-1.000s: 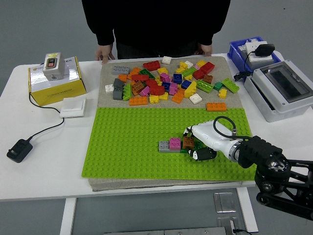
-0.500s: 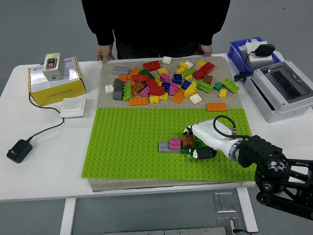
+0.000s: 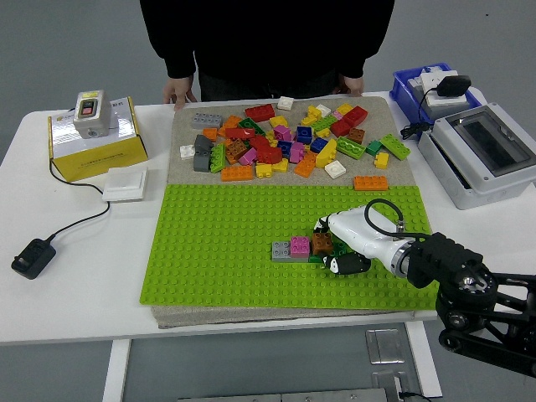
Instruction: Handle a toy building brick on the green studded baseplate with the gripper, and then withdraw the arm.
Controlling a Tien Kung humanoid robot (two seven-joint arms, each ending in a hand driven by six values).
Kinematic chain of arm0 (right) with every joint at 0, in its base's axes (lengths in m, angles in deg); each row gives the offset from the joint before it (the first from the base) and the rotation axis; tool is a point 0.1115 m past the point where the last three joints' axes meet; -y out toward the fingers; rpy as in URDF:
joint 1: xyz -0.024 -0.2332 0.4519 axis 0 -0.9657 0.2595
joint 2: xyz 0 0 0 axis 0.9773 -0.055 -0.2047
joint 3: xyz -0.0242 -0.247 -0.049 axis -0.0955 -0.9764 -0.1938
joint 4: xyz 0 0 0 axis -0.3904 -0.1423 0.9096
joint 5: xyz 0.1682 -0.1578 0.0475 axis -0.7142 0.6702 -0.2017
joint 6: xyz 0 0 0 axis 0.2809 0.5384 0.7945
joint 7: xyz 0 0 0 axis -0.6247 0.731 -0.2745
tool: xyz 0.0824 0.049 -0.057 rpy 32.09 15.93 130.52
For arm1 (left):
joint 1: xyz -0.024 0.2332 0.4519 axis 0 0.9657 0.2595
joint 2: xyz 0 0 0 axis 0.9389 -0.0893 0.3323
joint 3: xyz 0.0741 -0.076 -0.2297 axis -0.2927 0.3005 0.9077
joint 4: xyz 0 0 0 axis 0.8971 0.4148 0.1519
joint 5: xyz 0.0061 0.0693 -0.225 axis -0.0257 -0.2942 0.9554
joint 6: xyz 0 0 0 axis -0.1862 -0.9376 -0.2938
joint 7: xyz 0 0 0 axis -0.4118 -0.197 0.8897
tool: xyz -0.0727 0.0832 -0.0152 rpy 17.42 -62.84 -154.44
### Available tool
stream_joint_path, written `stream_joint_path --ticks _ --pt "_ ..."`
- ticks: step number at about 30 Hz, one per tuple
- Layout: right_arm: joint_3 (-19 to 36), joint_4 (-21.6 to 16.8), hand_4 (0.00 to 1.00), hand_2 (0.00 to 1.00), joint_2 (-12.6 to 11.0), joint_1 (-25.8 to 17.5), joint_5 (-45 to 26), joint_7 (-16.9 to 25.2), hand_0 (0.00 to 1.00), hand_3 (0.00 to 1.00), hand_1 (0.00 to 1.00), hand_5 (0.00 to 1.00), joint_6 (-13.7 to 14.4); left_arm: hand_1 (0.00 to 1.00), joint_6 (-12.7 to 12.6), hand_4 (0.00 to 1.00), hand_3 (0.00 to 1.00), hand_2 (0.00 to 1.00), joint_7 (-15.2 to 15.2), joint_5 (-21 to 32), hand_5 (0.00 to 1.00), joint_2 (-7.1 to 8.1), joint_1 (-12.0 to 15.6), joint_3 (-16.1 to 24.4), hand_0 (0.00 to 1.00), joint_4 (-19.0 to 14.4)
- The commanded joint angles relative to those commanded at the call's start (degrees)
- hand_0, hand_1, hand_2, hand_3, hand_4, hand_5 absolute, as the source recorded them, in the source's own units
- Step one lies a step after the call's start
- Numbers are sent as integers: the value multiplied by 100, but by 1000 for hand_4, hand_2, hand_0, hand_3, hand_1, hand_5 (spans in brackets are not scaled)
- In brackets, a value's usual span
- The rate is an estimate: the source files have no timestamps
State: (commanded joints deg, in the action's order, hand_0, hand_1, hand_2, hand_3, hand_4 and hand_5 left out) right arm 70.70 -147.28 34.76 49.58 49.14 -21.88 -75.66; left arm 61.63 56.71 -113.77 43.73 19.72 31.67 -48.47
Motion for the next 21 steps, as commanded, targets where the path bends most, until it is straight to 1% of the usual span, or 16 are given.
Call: stream_joint_path --ticks 21 --pt "-13 -1 468 731 -27 13 -11 23 141 826 184 369 60 605 -36 173 602 559 -14 7 583 7 8 -10 646 0"
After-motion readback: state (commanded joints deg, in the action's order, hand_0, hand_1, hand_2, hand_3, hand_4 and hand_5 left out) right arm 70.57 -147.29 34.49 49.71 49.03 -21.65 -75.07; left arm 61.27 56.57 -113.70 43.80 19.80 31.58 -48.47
